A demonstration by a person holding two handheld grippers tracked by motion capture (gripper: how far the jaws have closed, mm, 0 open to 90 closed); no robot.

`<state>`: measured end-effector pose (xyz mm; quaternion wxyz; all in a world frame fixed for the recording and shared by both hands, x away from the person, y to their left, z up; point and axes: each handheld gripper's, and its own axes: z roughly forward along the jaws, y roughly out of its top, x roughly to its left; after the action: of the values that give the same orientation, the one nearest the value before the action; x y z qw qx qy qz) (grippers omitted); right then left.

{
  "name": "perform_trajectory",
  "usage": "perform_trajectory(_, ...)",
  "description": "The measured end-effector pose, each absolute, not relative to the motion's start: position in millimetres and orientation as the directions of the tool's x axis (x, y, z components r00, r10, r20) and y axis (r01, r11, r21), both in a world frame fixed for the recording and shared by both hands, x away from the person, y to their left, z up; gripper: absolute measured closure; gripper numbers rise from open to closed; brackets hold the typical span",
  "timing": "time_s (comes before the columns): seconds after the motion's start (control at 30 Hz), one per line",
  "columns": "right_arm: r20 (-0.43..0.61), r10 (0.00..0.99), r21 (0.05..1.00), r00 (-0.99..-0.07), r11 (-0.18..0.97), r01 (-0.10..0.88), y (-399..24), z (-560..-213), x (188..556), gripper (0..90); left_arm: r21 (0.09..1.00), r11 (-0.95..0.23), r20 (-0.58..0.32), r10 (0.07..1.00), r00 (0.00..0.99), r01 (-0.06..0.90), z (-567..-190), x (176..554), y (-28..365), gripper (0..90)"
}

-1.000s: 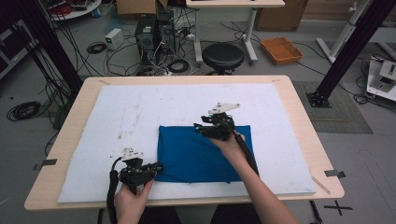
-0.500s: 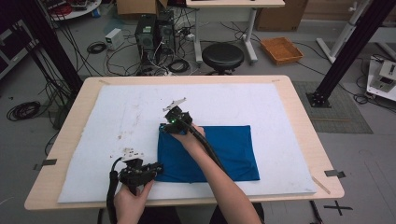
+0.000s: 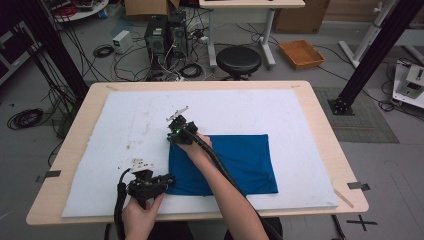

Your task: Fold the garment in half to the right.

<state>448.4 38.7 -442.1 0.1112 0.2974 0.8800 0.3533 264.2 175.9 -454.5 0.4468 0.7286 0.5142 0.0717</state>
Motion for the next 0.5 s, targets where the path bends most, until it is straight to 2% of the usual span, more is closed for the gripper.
perform_trajectory(0.1,-0.010,0.592,0.688,-0.806,0.589,0.424,39.6,-440.9,447.1,86.4,0.721,-0.070,-0.360,0.813,0.459,0.689,-454.4,264.6,176.5,74.5)
perform_trajectory(0.33,0.036,0.594,0.726,-0.803,0.536,0.430,28.0,-424.3,446.3,87.5,0.721,-0.069,-0.374,0.799,0.471,0.690,-453.9,264.4,177.5,84.1)
perform_trajectory(0.5,0.056,0.582,0.762,-0.811,0.500,0.411,13.1,-408.1,442.6,87.4,0.729,-0.076,-0.371,0.791,0.487,0.680,-450.5,265.0,177.1,86.0)
